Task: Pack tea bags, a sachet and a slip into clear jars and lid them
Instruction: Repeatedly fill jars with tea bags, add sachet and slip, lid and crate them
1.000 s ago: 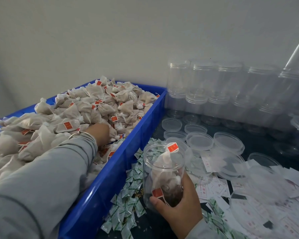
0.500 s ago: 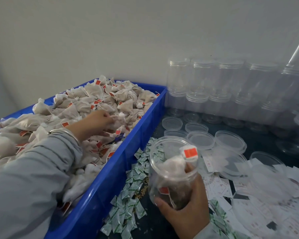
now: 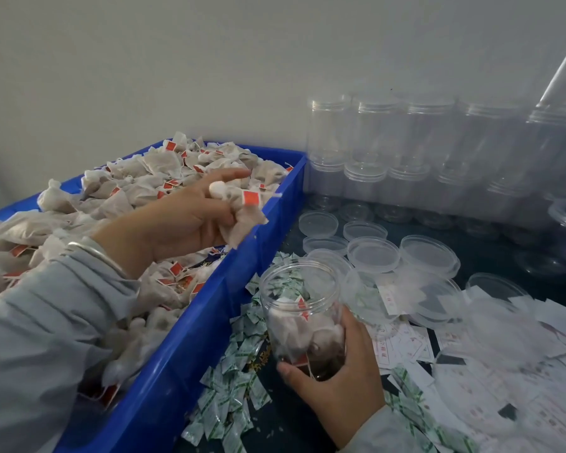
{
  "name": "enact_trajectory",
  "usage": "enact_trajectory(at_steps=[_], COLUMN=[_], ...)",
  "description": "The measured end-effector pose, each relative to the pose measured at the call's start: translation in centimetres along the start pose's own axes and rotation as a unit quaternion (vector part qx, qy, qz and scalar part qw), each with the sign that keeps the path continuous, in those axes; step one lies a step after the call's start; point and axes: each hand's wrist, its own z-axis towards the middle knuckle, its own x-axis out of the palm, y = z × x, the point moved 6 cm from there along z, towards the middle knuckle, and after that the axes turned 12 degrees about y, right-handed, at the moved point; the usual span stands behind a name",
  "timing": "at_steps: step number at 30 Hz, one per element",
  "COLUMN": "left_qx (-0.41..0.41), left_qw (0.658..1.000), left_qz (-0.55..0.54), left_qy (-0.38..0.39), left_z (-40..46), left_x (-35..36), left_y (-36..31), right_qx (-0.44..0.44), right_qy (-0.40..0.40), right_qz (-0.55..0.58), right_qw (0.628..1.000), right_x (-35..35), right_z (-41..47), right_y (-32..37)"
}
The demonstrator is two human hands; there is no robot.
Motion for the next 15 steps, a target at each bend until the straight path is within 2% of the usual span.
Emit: enact_trajectory(at_steps=[4, 6, 8, 12, 15], left_qx=[0.007, 0.013, 0.045, 0.066, 0.052], left_qw=[0.998, 0.985, 0.947, 0.937, 0.923], left_qz=[0.022, 0.166, 0.317, 0.333, 0.364], left_qy=[0.057, 0.052, 0.042, 0.079, 0.114], left_z=[-0.1, -0.2, -0.3, -0.5, -0.6], left_x=[2.5, 3.0, 3.8, 5.5, 6.2], left_y=[-0.1, -0.2, -0.4, -0.2, 0.1], right_qx=[-0.009, -0.025, -0.040, -0.025, -0.020], right_qy=[-0.010, -0.039, -0.068, -0.056, -0.078], right_qz=[-0.007, -0.019, -0.029, -0.039, -0.036], right_qw=[1.000, 0.999, 0.996, 0.997, 0.996], right_x=[-0.1, -0.5, -0.9, -0.5, -0.7], right_z=[-0.2, -0.4, -0.6, -0.5, -0.5], right_y=[0.3, 0.7, 1.0, 1.3, 1.4])
